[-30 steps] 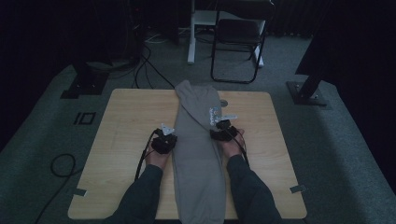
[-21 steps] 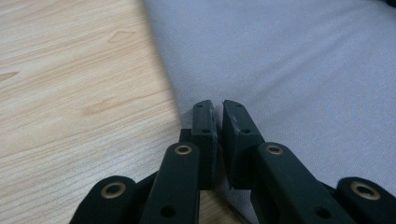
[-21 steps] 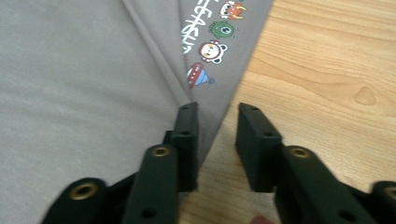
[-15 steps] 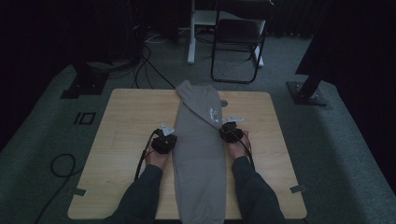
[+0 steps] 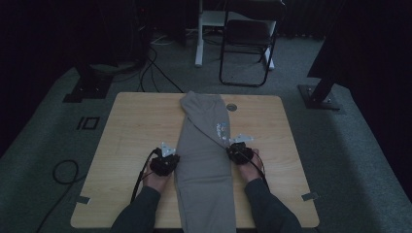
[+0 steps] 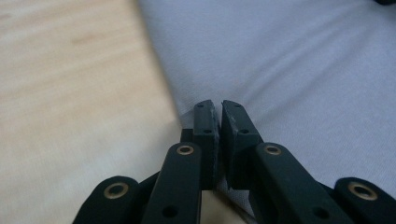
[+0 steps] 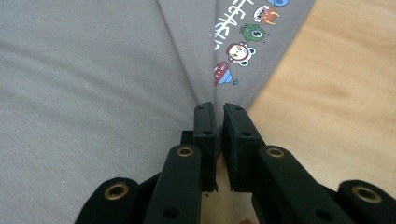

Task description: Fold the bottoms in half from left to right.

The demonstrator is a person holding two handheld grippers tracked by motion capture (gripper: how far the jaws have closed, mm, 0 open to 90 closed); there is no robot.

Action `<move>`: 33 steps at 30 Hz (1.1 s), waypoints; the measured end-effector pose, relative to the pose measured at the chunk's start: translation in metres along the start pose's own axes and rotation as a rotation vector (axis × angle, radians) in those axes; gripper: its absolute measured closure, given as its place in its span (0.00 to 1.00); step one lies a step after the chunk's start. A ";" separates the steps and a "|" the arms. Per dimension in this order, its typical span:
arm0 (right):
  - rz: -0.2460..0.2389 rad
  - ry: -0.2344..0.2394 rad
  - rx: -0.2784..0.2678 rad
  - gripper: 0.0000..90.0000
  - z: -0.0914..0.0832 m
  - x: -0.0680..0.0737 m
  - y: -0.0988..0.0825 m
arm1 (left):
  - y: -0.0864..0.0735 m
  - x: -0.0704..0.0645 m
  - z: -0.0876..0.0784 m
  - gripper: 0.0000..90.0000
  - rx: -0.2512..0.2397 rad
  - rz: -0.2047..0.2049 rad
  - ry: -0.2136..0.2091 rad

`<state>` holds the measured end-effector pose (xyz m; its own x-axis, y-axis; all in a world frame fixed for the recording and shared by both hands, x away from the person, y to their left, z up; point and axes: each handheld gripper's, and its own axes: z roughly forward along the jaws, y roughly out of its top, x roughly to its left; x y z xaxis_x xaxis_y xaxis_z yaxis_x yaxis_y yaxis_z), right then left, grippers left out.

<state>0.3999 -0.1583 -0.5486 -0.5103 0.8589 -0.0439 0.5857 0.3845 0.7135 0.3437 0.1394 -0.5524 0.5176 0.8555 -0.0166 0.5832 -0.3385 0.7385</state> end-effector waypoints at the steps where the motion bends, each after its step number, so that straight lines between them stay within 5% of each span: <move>1: -0.009 0.010 0.003 0.94 -0.005 0.003 -0.005 | -0.003 -0.002 -0.003 0.94 0.003 0.002 -0.005; 11: 0.000 0.060 -0.010 0.92 -0.029 0.011 -0.030 | -0.023 -0.021 -0.023 0.89 -0.014 0.008 -0.031; 13: 0.005 0.057 -0.010 0.84 -0.030 0.011 -0.031 | -0.023 -0.023 -0.024 0.77 -0.045 0.034 -0.026; 17: 0.035 0.058 -0.014 0.58 -0.026 0.006 -0.027 | -0.003 -0.017 -0.022 0.68 -0.098 0.058 -0.010; 21: -0.015 0.070 -0.030 0.45 -0.019 0.010 -0.008 | 0.013 -0.006 -0.010 0.67 -0.097 0.047 -0.003; 24: -0.063 0.070 -0.036 0.42 -0.008 0.018 0.012 | 0.033 0.006 0.016 0.68 -0.036 0.022 0.005; 33: -0.117 0.078 -0.007 0.36 0.041 0.038 0.062 | 0.041 0.010 0.041 0.85 0.003 0.001 0.016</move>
<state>0.4429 -0.0877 -0.5346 -0.6225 0.7793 -0.0724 0.5151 0.4776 0.7117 0.3982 0.1183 -0.5501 0.5082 0.8612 -0.0046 0.5846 -0.3410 0.7362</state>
